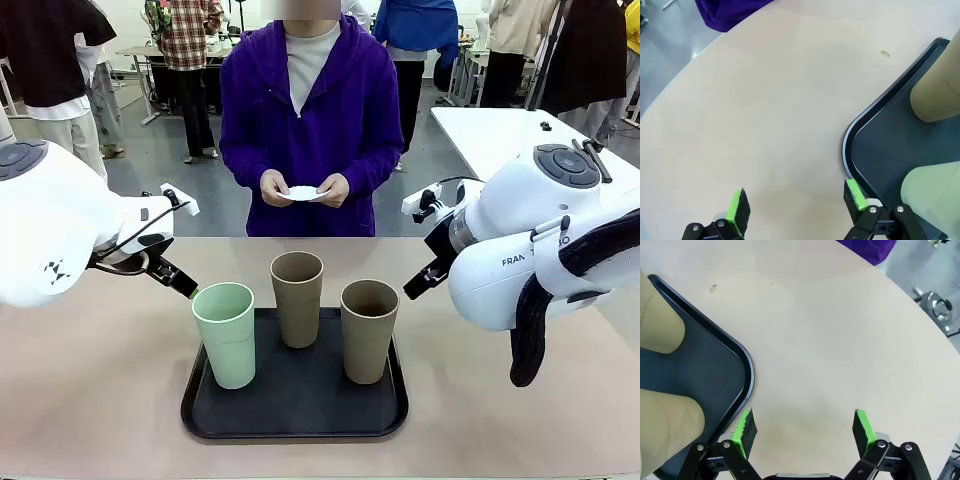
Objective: Place coasters on the table and set cups on them.
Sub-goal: Pick up one Reusable plastic cup and place it on a coaster set by the human.
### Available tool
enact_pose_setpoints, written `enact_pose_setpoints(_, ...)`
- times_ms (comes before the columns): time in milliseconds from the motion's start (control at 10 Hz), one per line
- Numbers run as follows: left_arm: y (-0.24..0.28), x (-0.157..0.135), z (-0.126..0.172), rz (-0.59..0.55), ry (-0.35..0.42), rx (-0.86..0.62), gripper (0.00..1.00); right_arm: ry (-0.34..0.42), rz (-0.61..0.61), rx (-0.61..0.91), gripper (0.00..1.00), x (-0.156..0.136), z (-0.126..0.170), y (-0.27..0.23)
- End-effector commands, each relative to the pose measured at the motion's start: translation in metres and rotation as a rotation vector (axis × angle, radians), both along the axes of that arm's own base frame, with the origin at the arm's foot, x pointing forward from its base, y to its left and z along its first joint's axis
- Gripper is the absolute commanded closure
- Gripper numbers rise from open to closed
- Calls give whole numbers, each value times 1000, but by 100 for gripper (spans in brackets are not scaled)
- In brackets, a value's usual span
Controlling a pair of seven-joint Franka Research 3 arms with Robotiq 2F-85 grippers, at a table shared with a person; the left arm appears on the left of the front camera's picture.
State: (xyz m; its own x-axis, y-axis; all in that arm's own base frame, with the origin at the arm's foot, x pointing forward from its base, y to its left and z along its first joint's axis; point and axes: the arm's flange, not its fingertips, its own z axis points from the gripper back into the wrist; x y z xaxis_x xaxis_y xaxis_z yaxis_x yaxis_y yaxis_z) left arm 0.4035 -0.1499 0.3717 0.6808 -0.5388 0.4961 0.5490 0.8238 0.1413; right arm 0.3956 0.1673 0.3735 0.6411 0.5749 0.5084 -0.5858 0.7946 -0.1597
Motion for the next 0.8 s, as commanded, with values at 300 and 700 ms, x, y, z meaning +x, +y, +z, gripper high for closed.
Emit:
enact_pose_setpoints(300,0,0,0,0,0,0,0,0,0,0,0,0,0,0)
enact_pose_setpoints(700,0,0,0,0,0,0,0,0,0,0,0,0,0,0)
